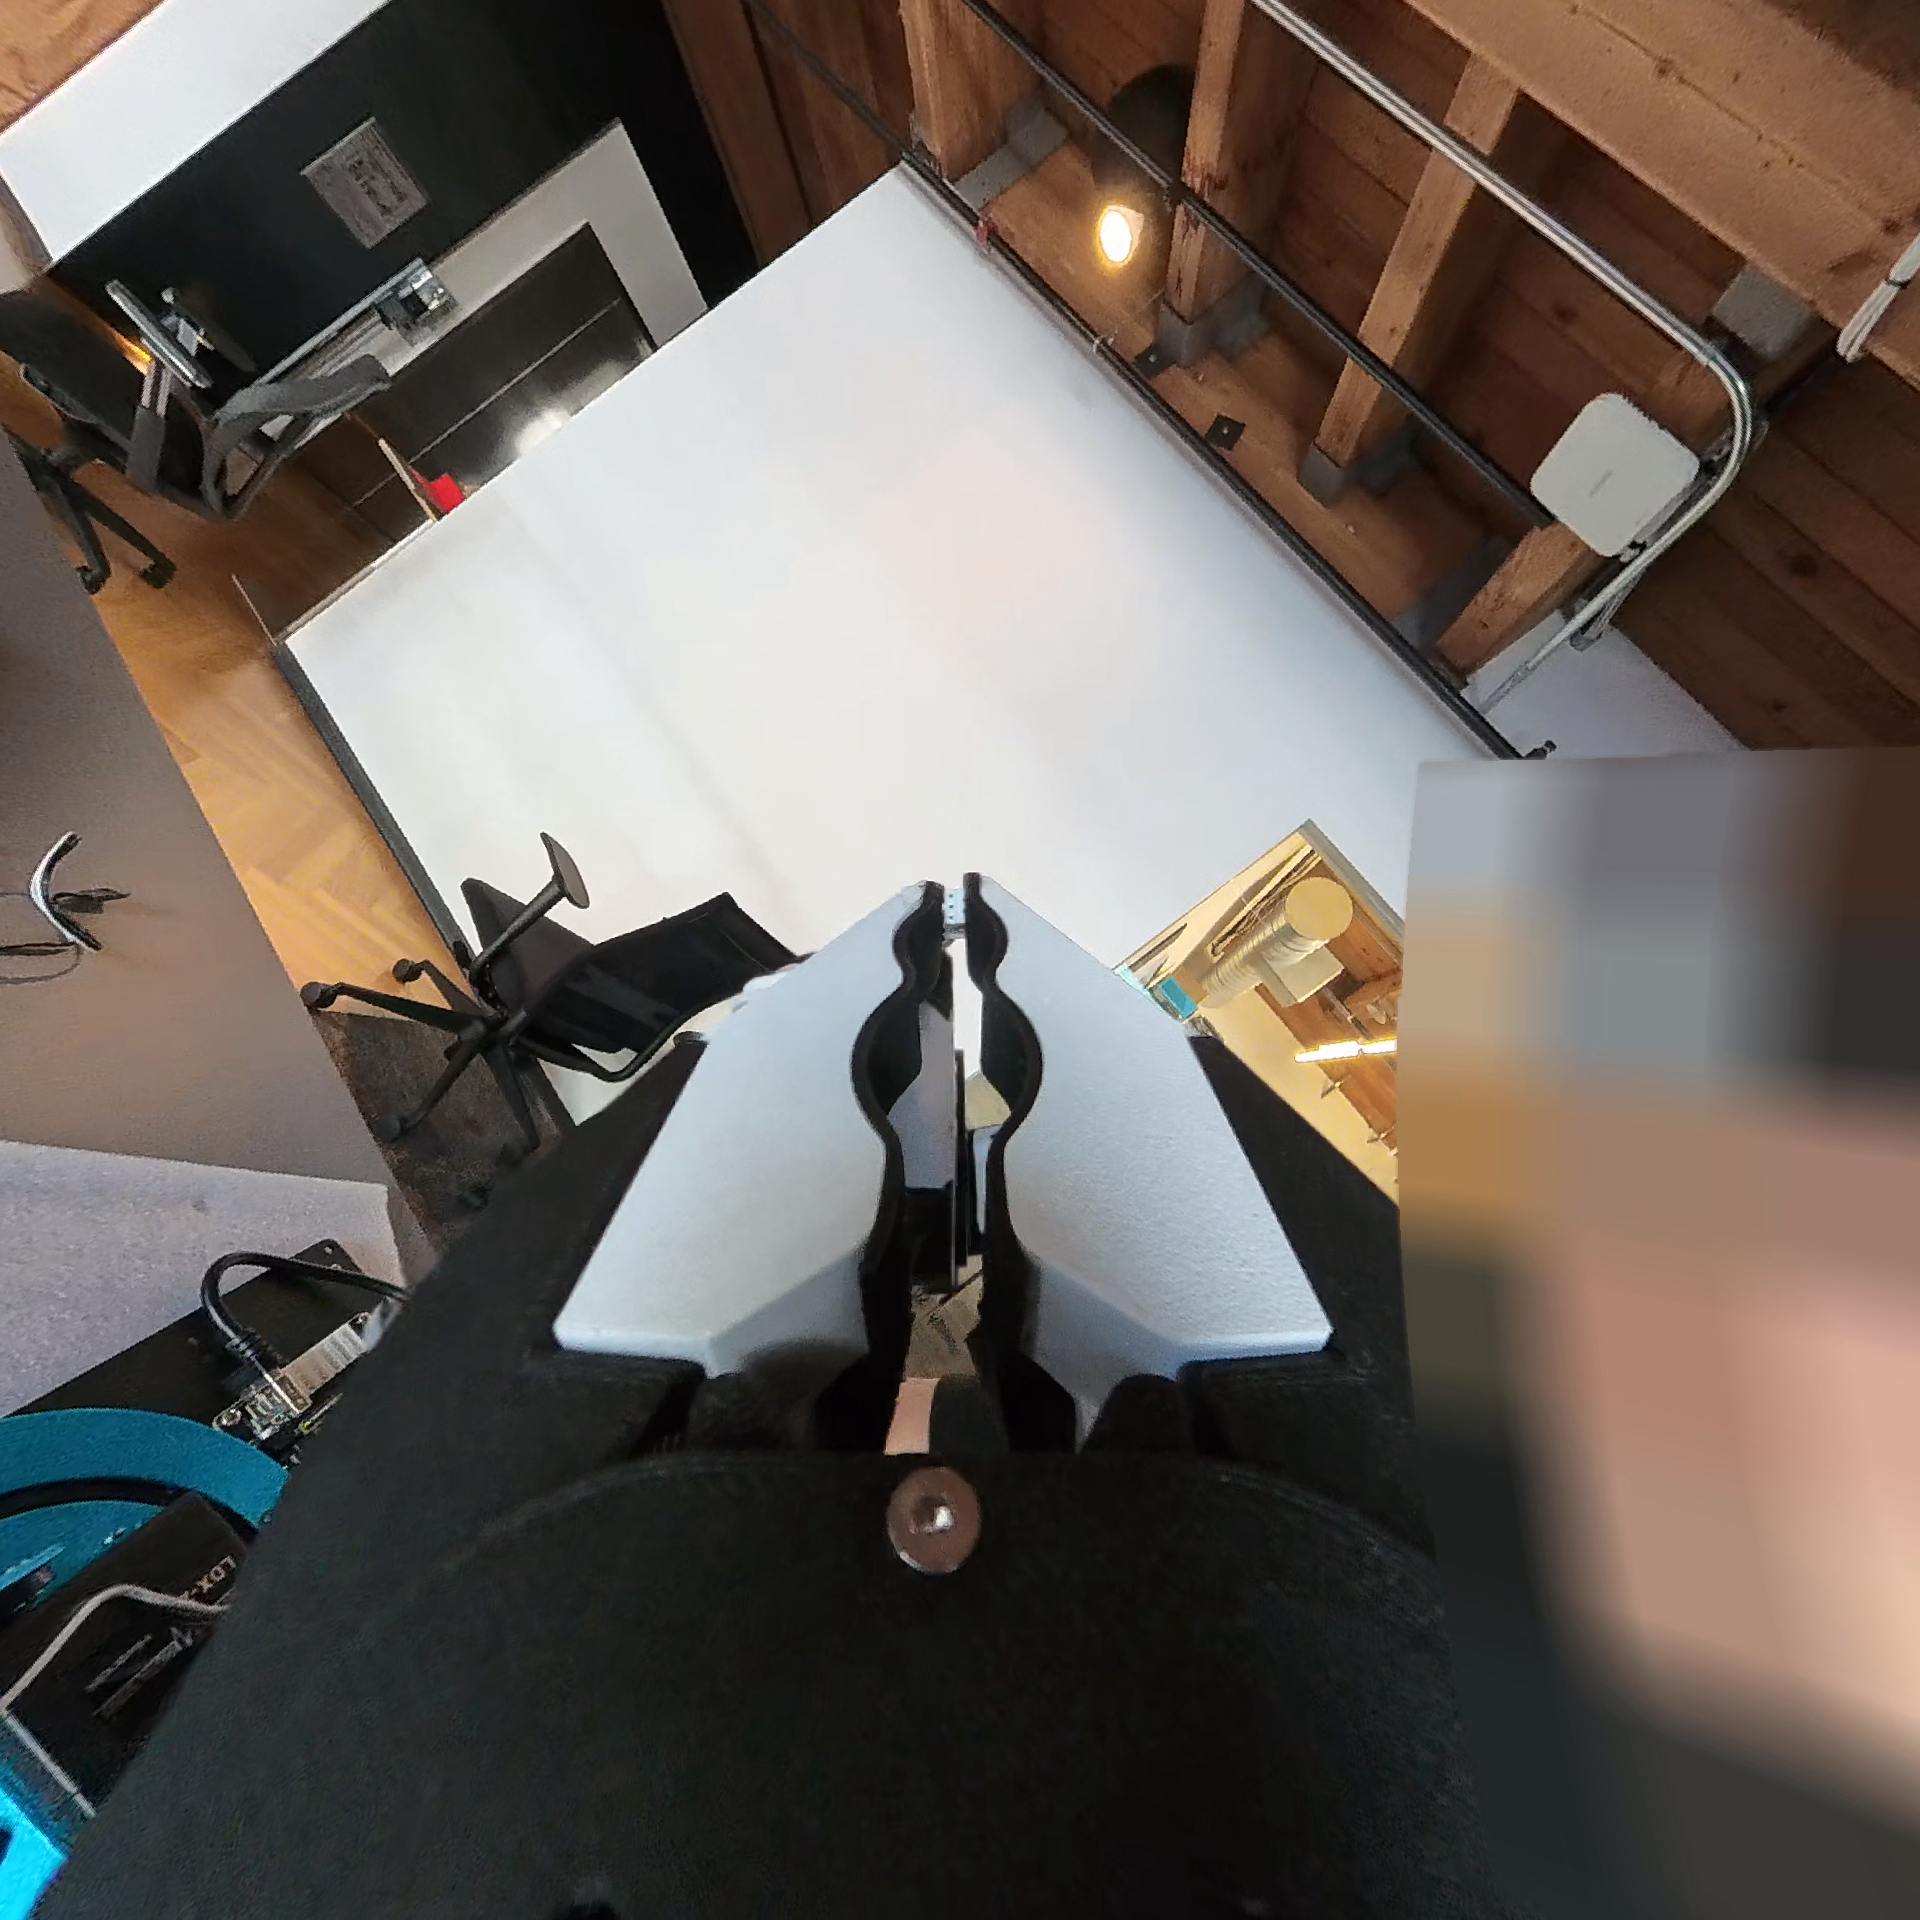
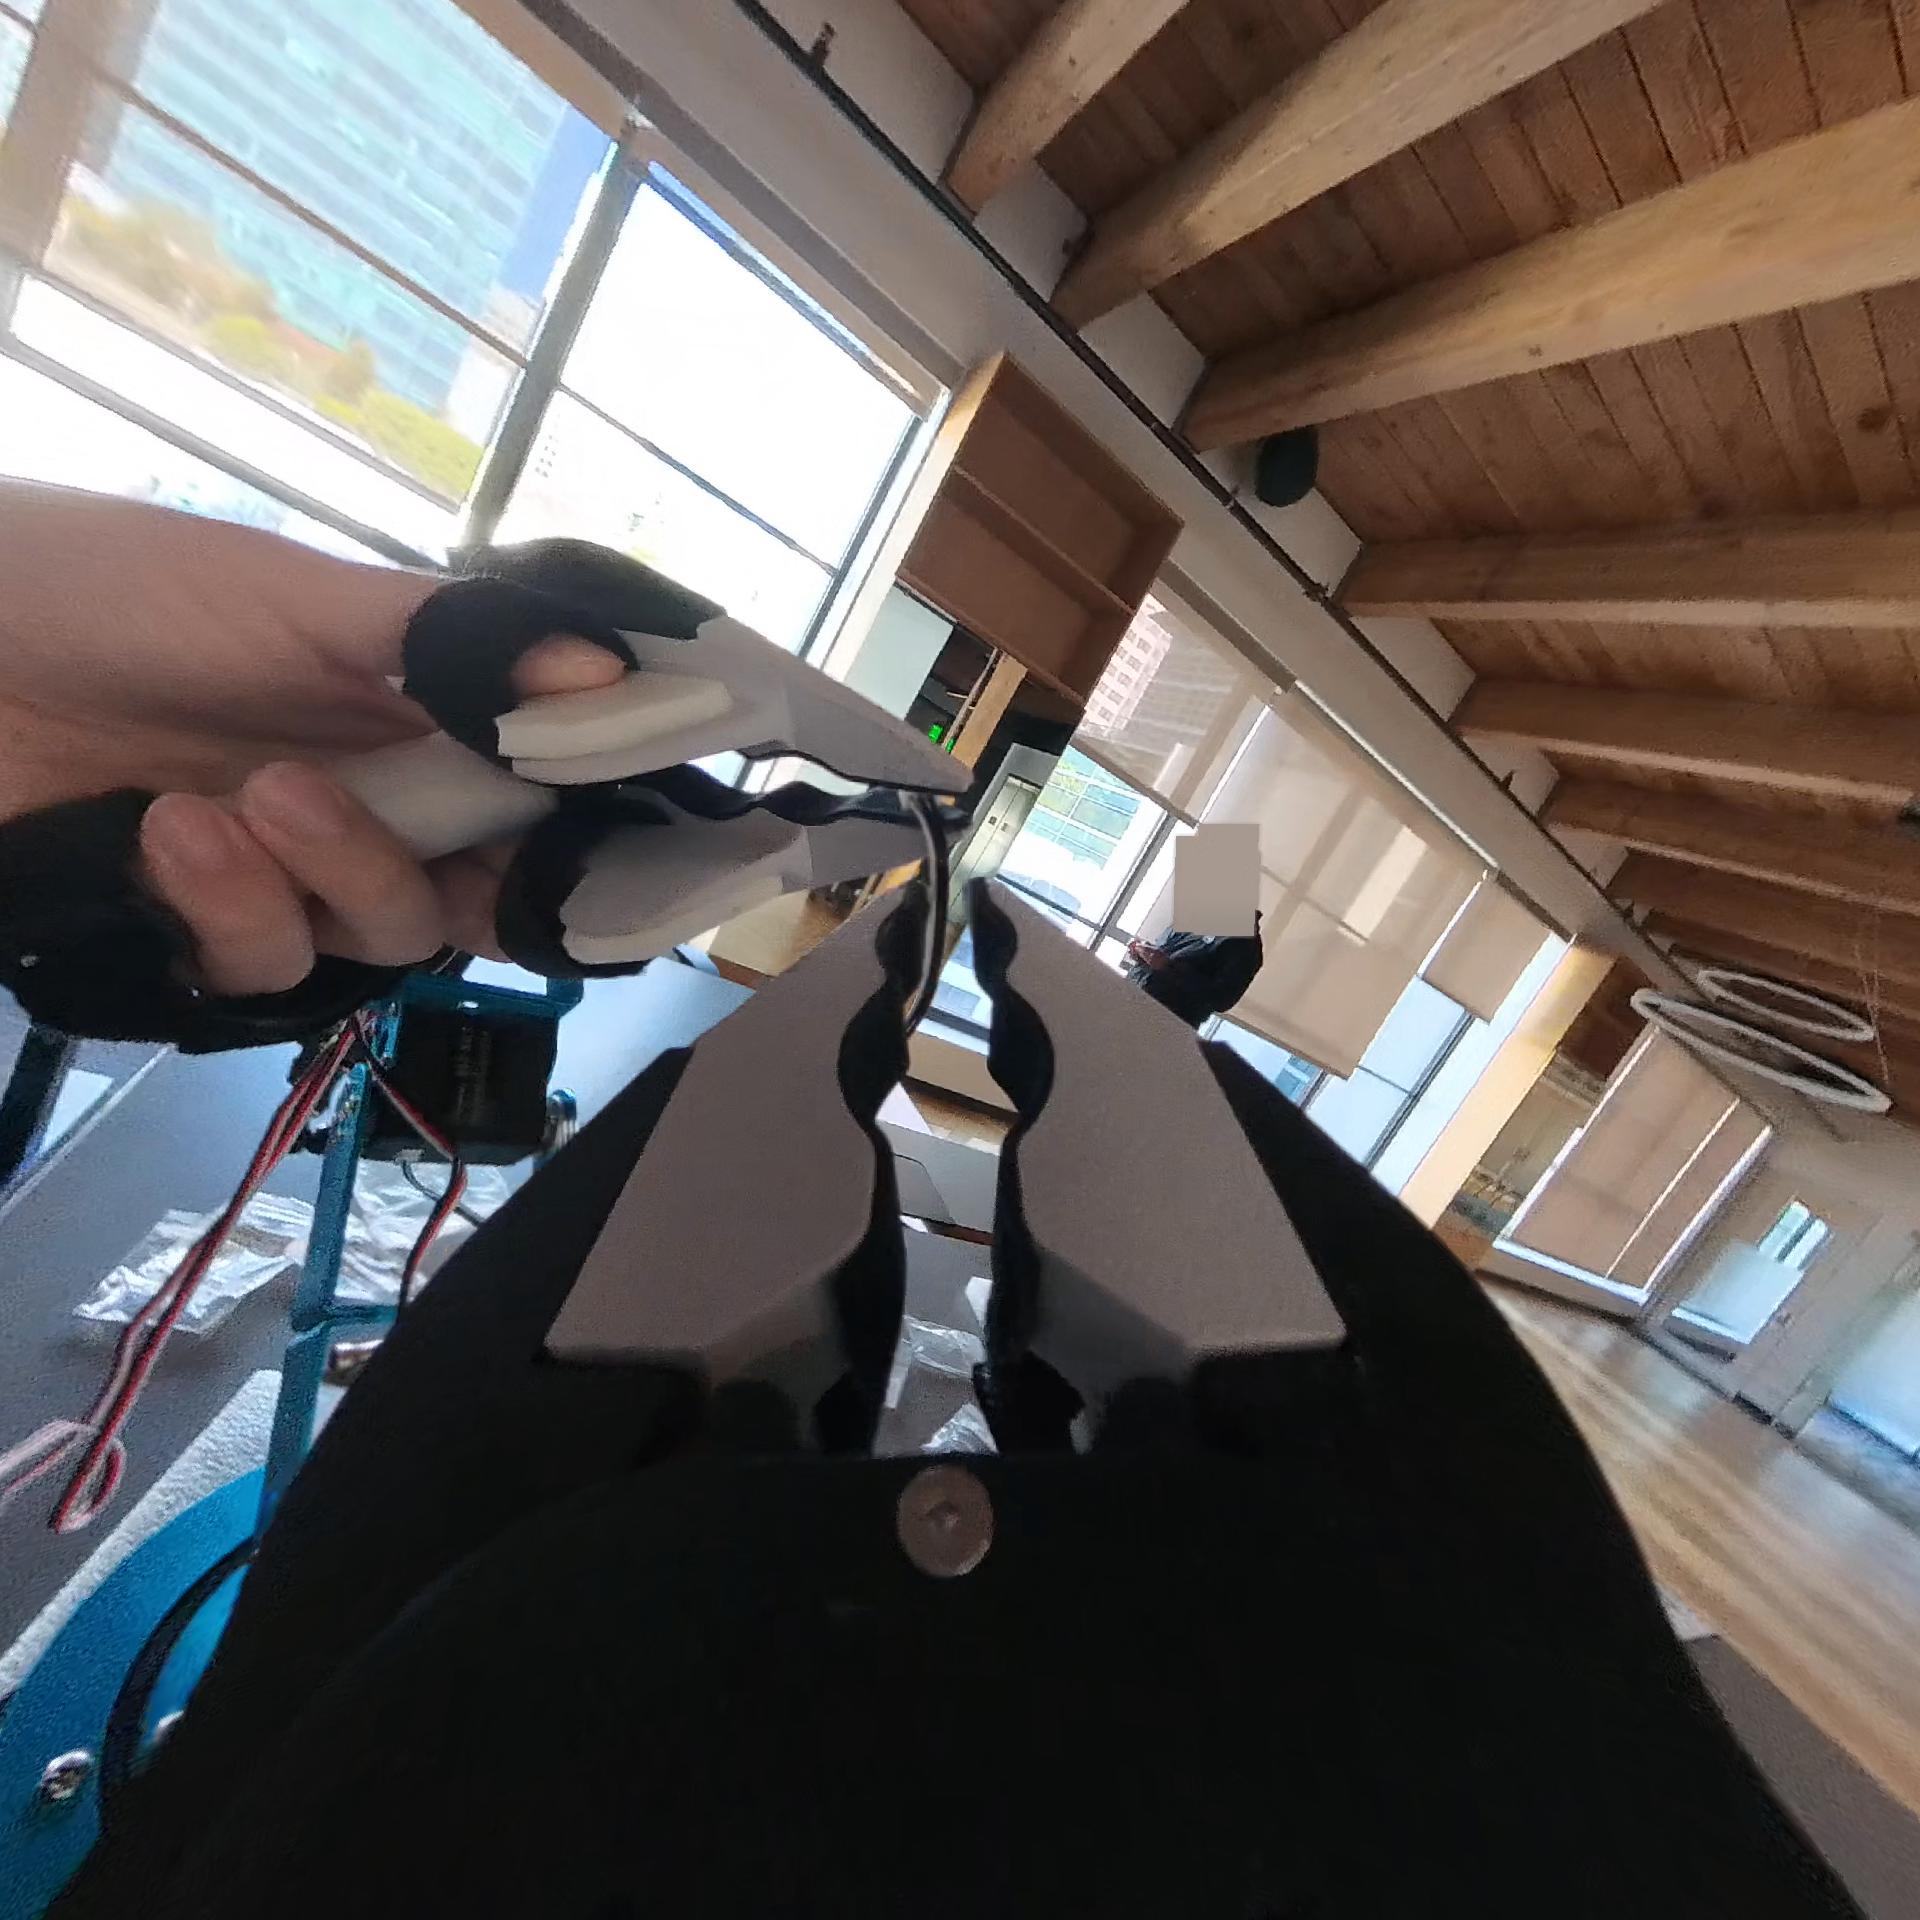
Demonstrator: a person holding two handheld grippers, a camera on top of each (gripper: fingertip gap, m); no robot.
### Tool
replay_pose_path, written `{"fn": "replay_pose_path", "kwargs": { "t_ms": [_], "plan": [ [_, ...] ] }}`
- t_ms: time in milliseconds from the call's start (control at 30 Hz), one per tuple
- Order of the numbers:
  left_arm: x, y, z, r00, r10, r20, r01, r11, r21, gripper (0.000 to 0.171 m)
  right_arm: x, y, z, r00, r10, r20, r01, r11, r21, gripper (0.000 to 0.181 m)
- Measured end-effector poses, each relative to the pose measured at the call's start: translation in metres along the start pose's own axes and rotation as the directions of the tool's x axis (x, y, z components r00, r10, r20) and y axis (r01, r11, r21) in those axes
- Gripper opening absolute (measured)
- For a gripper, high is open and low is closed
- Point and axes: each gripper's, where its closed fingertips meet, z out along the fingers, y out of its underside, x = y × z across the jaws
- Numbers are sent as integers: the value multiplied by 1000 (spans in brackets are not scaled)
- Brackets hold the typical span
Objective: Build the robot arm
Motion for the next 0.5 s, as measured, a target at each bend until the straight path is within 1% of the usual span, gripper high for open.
{"fn": "replay_pose_path", "kwargs": {
  "t_ms": [67, 133, 167, 200, 233, 267, 300, 333, 367, 400, 433, 467, 500],
  "plan": [
    [0, -2, -3, 1000, -10, 0, 10, 1000, 17, 1, -4, 5, 2, 999, -38, 15, 38, 999, -22, 1],
    [-4, -8, -8, 1000, -5, 25, 4, 999, 52, 2, -8, 5, 3, 999, -17, 37, 18, 1000, -20, 0],
    [-5, -13, -12, 999, -2, 33, -1, 997, 78, 12, -9, 5, 3, 999, 1, 52, 0, 1000, -25, 0],
    [-5, -16, -17, 999, 6, 47, -10, 996, 89, 26, -10, 6, 4, 998, 18, 67, -15, 999, -41, 0],
    [-4, -18, -21, 998, 29, 64, -34, 996, 80, 35, -9, 8, 5, 996, 37, 80, -32, 998, -58, 0],
    [-2, -17, -26, 993, 79, 85, -84, 995, 57, 39, -8, 8, 5, 994, 58, 95, -52, 996, -68, 0],
    [0, -16, -30, 981, 158, 115, -161, 987, 22, 38, -8, 8, 6, 990, 81, 116, -72, 994, -83, 0],
    [3, -15, -36, 953, 263, 152, -262, 965, -27, 38, -7, 9, 6, 986, 104, 133, -90, 990, -109, 0],
    [5, -13, -42, 900, 393, 187, -382, 919, -94, 32, -6, 9, 6, 980, 126, 151, -106, 985, -133, 0],
    [4, -10, -48, 806, 546, 227, -515, 837, -184, 21, -6, 9, 6, 973, 152, 173, -125, 979, -159, 0],
    [-2, -9, -56, 651, 705, 281, -636, 709, -305, 12, -6, 9, 5, 964, 183, 193, -146, 971, -189, 0],
    [-12, -12, -66, 443, 833, 332, -709, 552, -439, 13, -6, 8, 5, 954, 214, 210, -168, 961, -219, 0],
    [-16, -17, -74, 222, 913, 343, -733, 388, -559, 19, -7, 8, 5, 942, 249, 224, -191, 949, -252, 0]
  ]
}}
